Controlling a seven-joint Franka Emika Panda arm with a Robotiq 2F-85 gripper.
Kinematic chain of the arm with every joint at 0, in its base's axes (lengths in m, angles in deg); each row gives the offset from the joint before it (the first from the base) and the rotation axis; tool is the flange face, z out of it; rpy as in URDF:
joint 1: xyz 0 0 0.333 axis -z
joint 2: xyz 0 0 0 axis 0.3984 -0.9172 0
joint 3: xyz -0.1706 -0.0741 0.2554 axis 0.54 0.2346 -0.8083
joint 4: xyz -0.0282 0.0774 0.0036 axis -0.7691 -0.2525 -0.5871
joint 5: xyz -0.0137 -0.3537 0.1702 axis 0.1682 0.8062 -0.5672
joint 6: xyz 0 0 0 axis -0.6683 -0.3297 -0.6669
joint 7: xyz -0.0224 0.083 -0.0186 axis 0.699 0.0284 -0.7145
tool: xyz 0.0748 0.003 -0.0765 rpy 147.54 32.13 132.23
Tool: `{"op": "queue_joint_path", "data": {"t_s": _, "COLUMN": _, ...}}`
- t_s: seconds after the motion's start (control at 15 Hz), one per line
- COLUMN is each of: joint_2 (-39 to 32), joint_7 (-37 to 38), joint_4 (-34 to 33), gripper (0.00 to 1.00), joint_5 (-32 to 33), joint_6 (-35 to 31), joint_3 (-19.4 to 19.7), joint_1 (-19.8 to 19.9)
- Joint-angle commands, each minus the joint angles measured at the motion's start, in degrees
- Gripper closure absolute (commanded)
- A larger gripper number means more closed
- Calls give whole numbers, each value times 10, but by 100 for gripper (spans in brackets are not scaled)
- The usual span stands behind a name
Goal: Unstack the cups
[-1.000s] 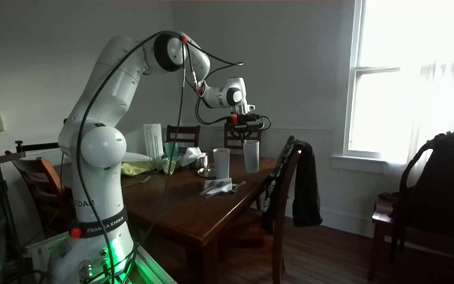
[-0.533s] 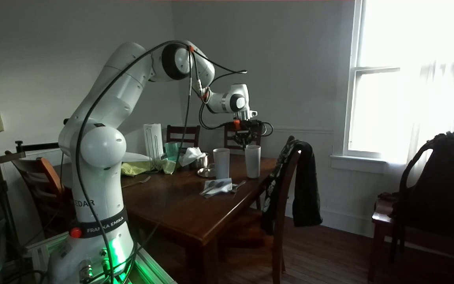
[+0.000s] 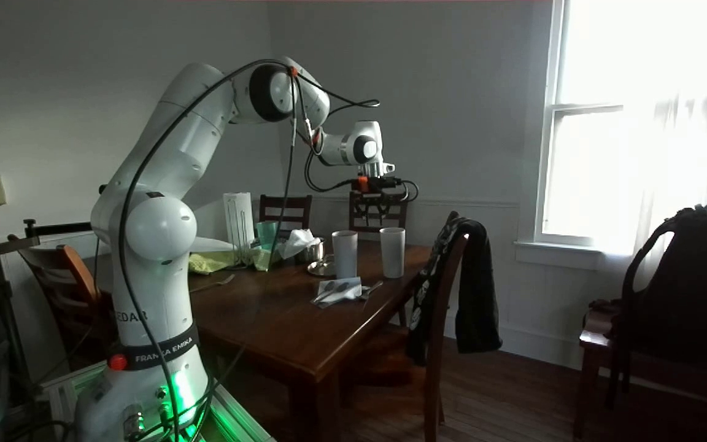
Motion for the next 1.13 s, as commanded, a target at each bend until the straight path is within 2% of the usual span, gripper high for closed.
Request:
{"op": "queue_joint_path", "data": {"t_s": 0.0, "joint_2": 84, "joint_7": 83, "joint_4": 62, "gripper": 20, "joint_5": -13, "joint_6": 33, "joint_3": 0, "joint_1": -12}}
{"op": "queue_joint_path", "data": {"t_s": 0.2, "joint_2": 161, "joint_7": 195, "joint_4": 137, "gripper": 1, "joint_5": 1, "joint_6": 11, "joint_3": 15, "joint_1": -30}}
{"op": "queue_joint_path", "data": {"t_s": 0.4, "joint_2": 240, "joint_7": 291, "joint_4": 217, "gripper": 0, "joint_5": 9, "joint_6": -7, "joint_3": 22, "joint_1": -37}}
{"op": "queue_joint_path", "data": {"t_s": 0.47, "joint_2": 268, "joint_7": 296, "joint_4": 244, "gripper": 0, "joint_5": 2, "joint_6": -10, "joint_3": 19, "joint_1": -35}}
{"op": "queue_joint_path", "data": {"t_s": 0.53, "joint_2": 197, "joint_7": 260, "joint_4": 159, "gripper": 0, "joint_5": 1, "joint_6": 17, "joint_3": 14, "joint_1": -32}}
{"op": "queue_joint_path", "data": {"t_s": 0.67, "joint_2": 217, "joint_7": 263, "joint_4": 174, "gripper": 0, "joint_5": 2, "joint_6": 17, "joint_3": 13, "joint_1": -32}}
{"op": "queue_joint_path", "data": {"t_s": 1.07, "joint_2": 200, "joint_7": 262, "joint_4": 169, "gripper": 0, "joint_5": 1, "joint_6": 16, "joint_3": 14, "joint_1": -33}}
